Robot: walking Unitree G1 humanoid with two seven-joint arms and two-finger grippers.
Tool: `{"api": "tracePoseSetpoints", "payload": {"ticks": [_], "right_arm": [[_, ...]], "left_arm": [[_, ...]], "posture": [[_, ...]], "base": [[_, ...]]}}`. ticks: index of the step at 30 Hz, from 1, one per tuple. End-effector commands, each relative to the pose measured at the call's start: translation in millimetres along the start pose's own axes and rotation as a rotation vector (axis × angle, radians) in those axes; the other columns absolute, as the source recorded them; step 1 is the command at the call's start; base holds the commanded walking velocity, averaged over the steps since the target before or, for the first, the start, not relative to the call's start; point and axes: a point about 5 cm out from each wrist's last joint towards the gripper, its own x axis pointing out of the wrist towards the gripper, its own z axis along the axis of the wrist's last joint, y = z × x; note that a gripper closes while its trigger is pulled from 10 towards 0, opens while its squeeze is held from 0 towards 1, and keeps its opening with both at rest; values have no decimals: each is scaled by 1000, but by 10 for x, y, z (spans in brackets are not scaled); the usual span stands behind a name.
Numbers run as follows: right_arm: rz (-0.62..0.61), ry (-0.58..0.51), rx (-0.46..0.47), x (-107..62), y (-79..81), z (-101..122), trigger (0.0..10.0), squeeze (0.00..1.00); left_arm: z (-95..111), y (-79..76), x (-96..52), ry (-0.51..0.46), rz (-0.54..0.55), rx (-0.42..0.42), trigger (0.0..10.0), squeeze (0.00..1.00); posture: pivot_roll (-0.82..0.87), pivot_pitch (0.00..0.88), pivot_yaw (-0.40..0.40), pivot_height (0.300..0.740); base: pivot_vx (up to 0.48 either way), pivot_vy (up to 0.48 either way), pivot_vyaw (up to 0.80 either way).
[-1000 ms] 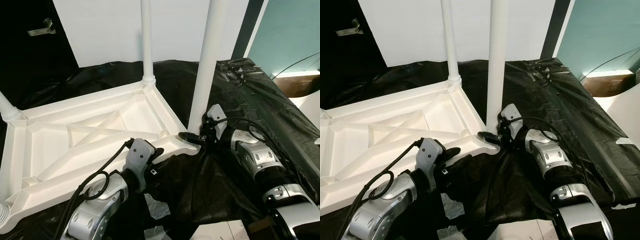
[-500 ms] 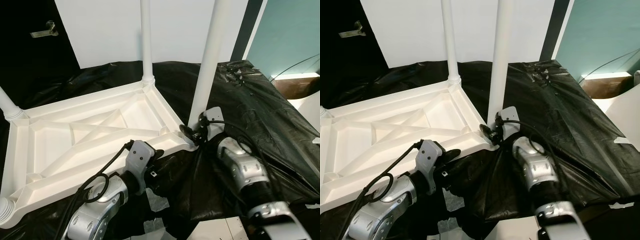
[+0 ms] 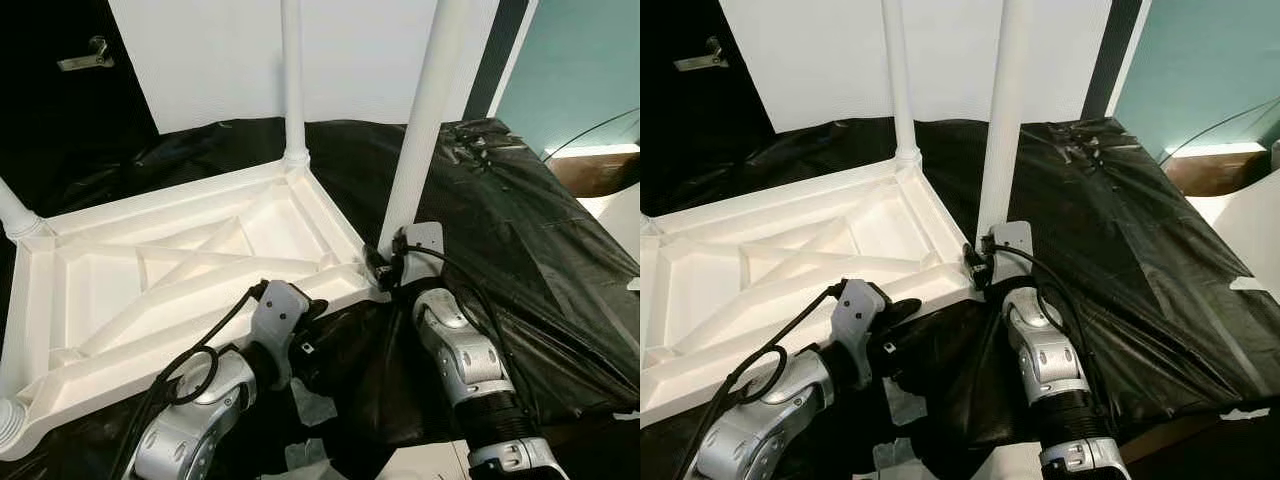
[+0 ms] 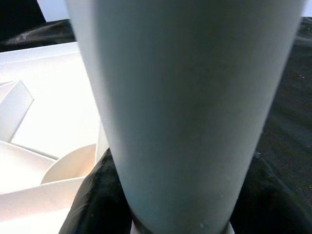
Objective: Building children table
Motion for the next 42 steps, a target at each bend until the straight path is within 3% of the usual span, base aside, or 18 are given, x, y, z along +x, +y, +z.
{"api": "tracePoseSetpoints", "payload": {"ticks": [1, 5, 6, 7, 8, 13, 22, 24, 28, 34, 35, 37, 42], "right_arm": [[-35, 107, 59, -55, -37, -233, 10000, 0], [-22, 64, 63, -61, -20, -147, 10000, 0], [-14, 53, 63, -66, -16, -124, 10000, 525], [-14, 53, 63, -66, -16, -124, 10000, 525], [1, 43, 60, -72, -15, -105, 10000, 1000], [86, 9, 39, -111, -59, -31, 10000, 1000], [266, -17, -19, -148, -303, 52, 10000, 1000], [354, -11, -30, -145, -319, 59, 10000, 0], [415, -10, -39, -132, -333, 64, 10000, 0], [412, -10, -35, -96, -380, 68, 10000, 0], [419, -22, -105, -47, -453, 89, 10000, 0], [423, -33, -144, -35, -477, 103, 10000, 0], [497, -43, -140, 35, -534, 169, 10000, 0]], "left_arm": [[22, 7, 0, -2, 10, 7, 10000, 0], [21, 9, 7, -4, 13, 6, 10000, 0], [20, 11, 8, -4, 15, 5, 10000, 0], [20, 11, 8, -4, 15, 5, 10000, 0], [21, 13, 9, -6, 18, 5, 10000, 0], [23, 16, 18, -10, 25, 3, 10000, 0], [8, 18, 10, -10, 30, 1, 10000, 0], [0, 18, 13, -9, 33, 9, 10000, 0], [-14, 26, 16, -10, 44, 28, 10000, 0], [-14, 69, 17, -27, 95, 69, 10000, 0], [-9, 130, 4, -47, 166, 88, 10000, 0], [-10, 146, -2, -52, 186, 87, 10000, 0], [-38, 182, -32, -45, 219, 137, 10000, 0]], "posture": [[98, 48, -9, 740], [97, 49, -18, 740], [98, 49, -19, 740], [98, 49, -19, 740], [99, 48, -21, 740], [99, 49, -27, 740], [100, 49, -30, 740], [105, 48, -35, 740], [111, 47, -39, 740], [120, 46, -46, 740], [131, 47, -50, 740], [131, 47, -50, 740], [128, 48, -42, 740]], "base": [[0, 0, 0], [0, 0, 0], [0, 0, 0], [0, 0, 0], [0, 0, 0], [0, 0, 0], [0, 0, 0], [0, 0, 0], [0, 0, 0], [0, 0, 0], [0, 0, 0], [0, 0, 0], [0, 0, 0]]}}
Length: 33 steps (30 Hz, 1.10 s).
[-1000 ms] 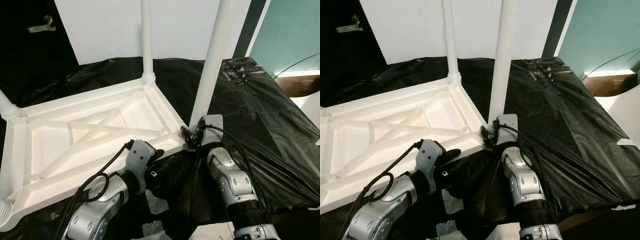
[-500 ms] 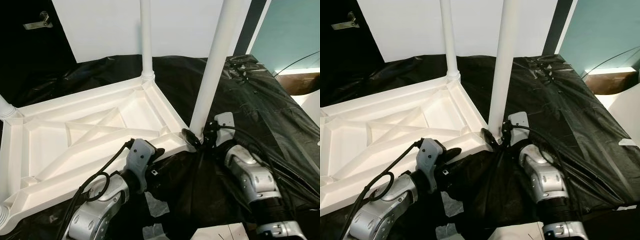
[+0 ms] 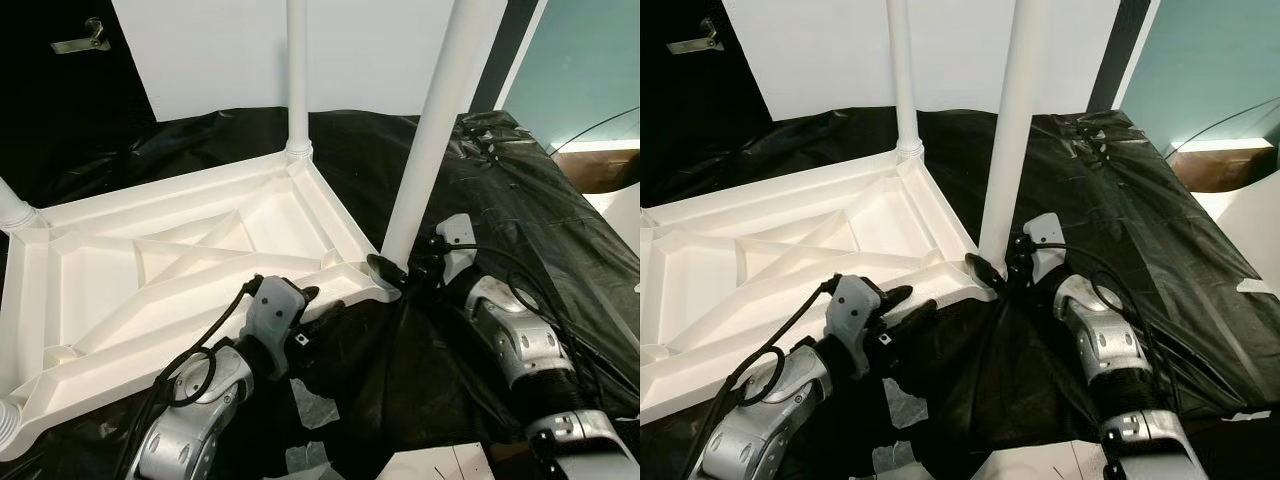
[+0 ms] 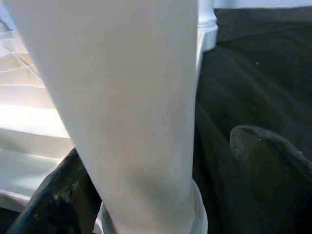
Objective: Building children table
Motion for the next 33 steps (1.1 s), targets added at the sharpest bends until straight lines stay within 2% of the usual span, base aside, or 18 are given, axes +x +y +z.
{"api": "tracePoseSetpoints", "payload": {"ticks": [1, 5, 13, 14, 16, 17, 19, 20, 28, 29, 30, 31, 32, 33], "right_arm": [[25, 3, -8, -6, -57, 20, 10000, 0], [98, 12, -42, 7, -97, 35, 10000, 0], [192, 12, -100, 132, -77, 84, 10000, 0], [209, 15, -117, 166, -70, 90, 6706, 0], [209, 15, -117, 166, -70, 90, 6706, 0], [218, 16, -138, 192, -66, 97, 2510, 0], [227, 16, -150, 209, -69, 100, 2510, 0], [234, 25, -148, 211, -76, 90, 0, 0], [223, 52, -115, 162, -95, 2, 0, 0], [208, 57, -102, 142, -96, -27, 1686, 0], [192, 62, -94, 129, -94, -53, 4667, 0], [192, 62, -94, 129, -94, -53, 4667, 0], [174, 72, -89, 119, -93, -80, 10000, 0], [158, 72, -81, 117, -89, -103, 10000, 0]], "left_arm": [[-77, 63, -18, 28, 126, 7, 10000, 0], [-110, 20, 1, 43, 84, 29, 10000, 0], [-110, -21, 102, 37, 56, -1, 10000, 0], [-106, -27, 115, 33, 53, 0, 10000, 0], [-106, -27, 115, 33, 53, 0, 10000, 0], [-104, -33, 123, 31, 46, 0, 10000, 0], [-104, -36, 128, 30, 42, 1, 10000, 0], [-104, -49, 132, 31, 33, 8, 10000, 0], [-105, -85, 139, 31, 24, 9, 10000, 0], [-99, -91, 142, 25, 27, 6, 10000, 0], [-89, -91, 147, 14, 32, 10, 10000, 0], [-89, -91, 147, 14, 32, 10, 10000, 0], [-81, -92, 149, 7, 36, 14, 10000, 0], [-81, -90, 151, 6, 40, 11, 10000, 0]], "posture": [[128, 48, -42, 740], [122, 46, -34, 740], [114, 36, -25, 740], [114, 36, -25, 740], [114, 36, -25, 740], [114, 36, -25, 740], [114, 36, -25, 740], [121, 32, -31, 740], [114, 38, -31, 740], [110, 39, -29, 740], [110, 39, -29, 740], [110, 39, -29, 740], [108, 39, -29, 740], [107, 40, -28, 740]], "base": [[0, 0, 0], [0, 0, 0], [0, 0, 0], [0, 0, 0], [0, 0, 0], [0, 0, 0], [0, 0, 0], [0, 0, 0], [0, 0, 0], [0, 0, 0], [0, 0, 0], [0, 0, 0], [0, 0, 0], [0, 0, 0]]}}
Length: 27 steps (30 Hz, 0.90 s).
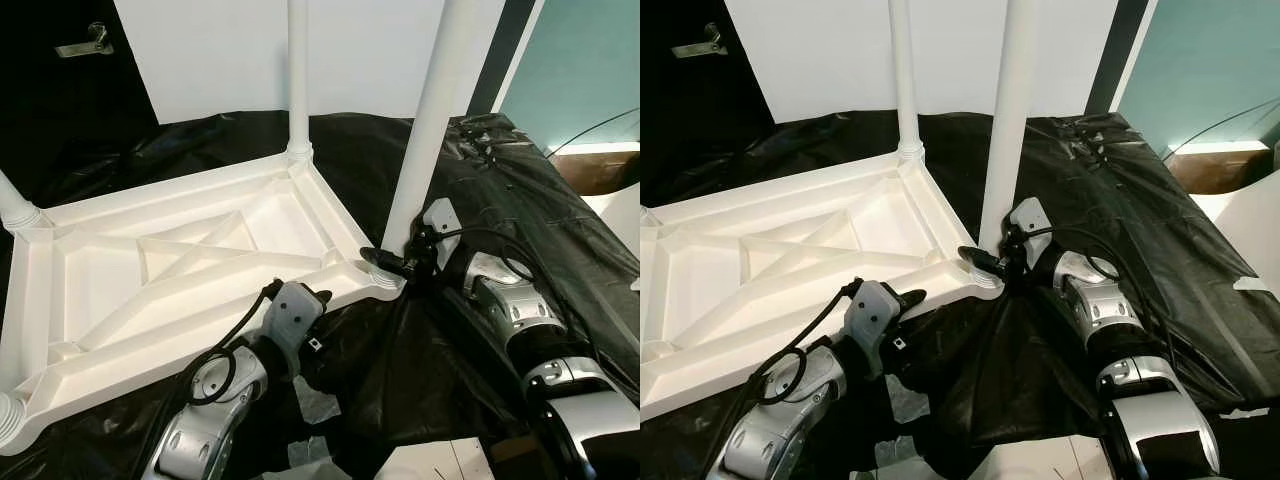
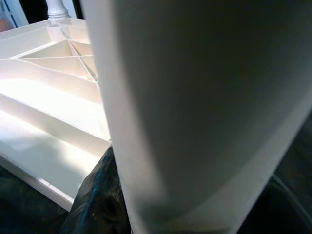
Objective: Building children table
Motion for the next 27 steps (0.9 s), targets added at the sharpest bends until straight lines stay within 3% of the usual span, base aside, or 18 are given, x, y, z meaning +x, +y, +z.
{"api": "tracePoseSetpoints", "payload": {"ticks": [1, 6, 15, 20, 27], "right_arm": [[-19, 60, 40, -49, 32, -158, 10000, 0], [-109, 98, 45, -44, 49, -241, 10000, 0], [-341, 149, 181, 17, 196, -397, 10000, 0], [-470, 123, 256, 80, 381, -383, 10000, 0], [-577, 96, 283, 118, 485, -326, 10000, 0]], "left_arm": [[-31, 16, -4, 7, 64, 2, 10000, 0], [-37, 20, -4, 10, 70, -3, 10000, 0], [-14, -8, 33, -9, 61, 9, 10000, 0], [-23, -37, 34, -13, 57, -8, 10000, 0], [-43, -19, 32, -4, 69, 3, 10000, 0]], "posture": [[107, 40, -28, 740], [106, 39, -27, 740], [98, 40, -26, 740], [98, 44, -30, 740], [99, 48, -31, 740]], "base": [[0, 0, 0], [0, 0, 0], [0, 0, 0], [0, 0, 0], [0, 0, 0]]}}
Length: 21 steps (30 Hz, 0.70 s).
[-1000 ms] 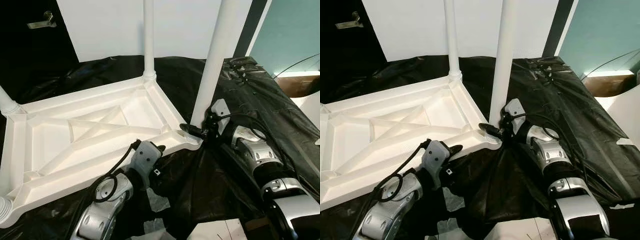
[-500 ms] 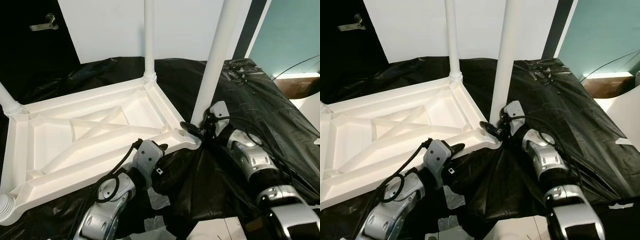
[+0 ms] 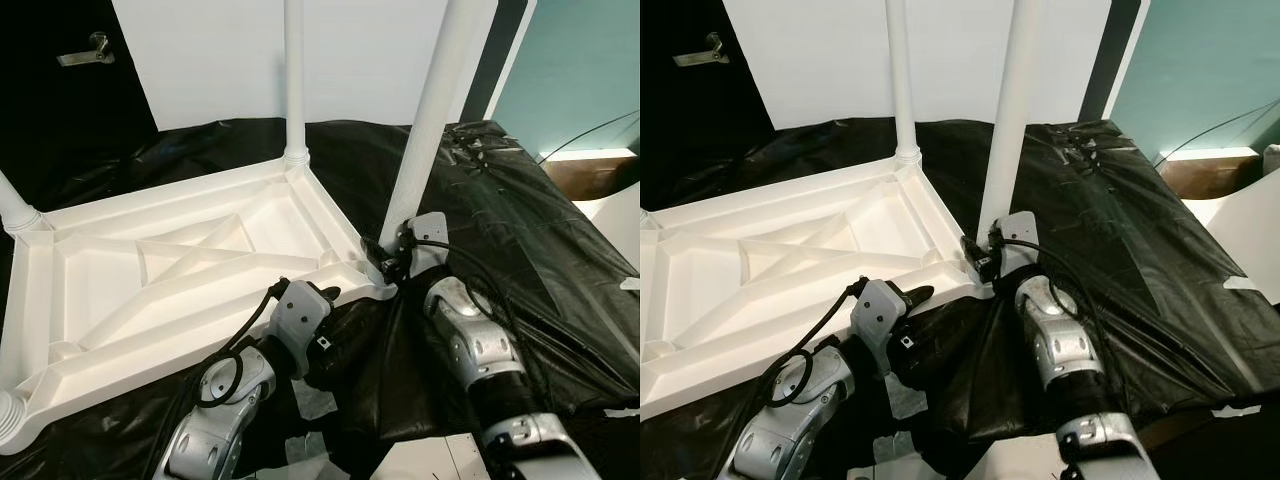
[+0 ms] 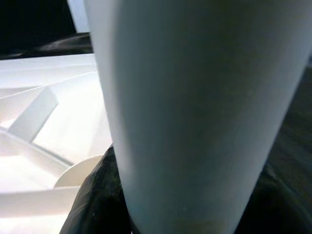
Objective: Building children table
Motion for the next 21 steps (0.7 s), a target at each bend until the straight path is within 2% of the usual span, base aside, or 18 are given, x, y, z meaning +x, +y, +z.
{"api": "tracePoseSetpoints", "payload": {"ticks": [1, 5, 9, 10, 18, 21], "right_arm": [[-57, 131, 52, -75, -25, -272, 10000, 0], [-89, 124, 107, -91, 103, -262, 10000, 0], [-102, 106, 115, -110, 93, -228, 10000, 8], [-106, 87, 110, -110, 60, -196, 10000, 1000], [-61, 22, 82, -174, -51, -41, 10000, 1000], [40, 4, 63, -216, -146, 4, 10000, 1000]], "left_arm": [[-65, 21, -3, 25, 64, -2, 10000, 0], [-57, 60, -5, 24, 86, 0, 10000, 0], [-52, 68, -2, 21, 92, -3, 10000, 0], [-51, 68, -1, 21, 93, -3, 10000, 0], [-31, 90, 2, 13, 102, 5, 10000, 0], [-28, 87, 8, 10, 103, 5, 10000, 0]], "posture": [[99, 48, -31, 740], [102, 58, -35, 740], [99, 60, -33, 740], [100, 59, -34, 740], [103, 56, -41, 740], [102, 56, -42, 740]], "base": [[0, 0, 0], [0, 0, 0], [0, 0, 0], [0, 0, 0], [0, 0, 0], [0, 0, 0]]}}
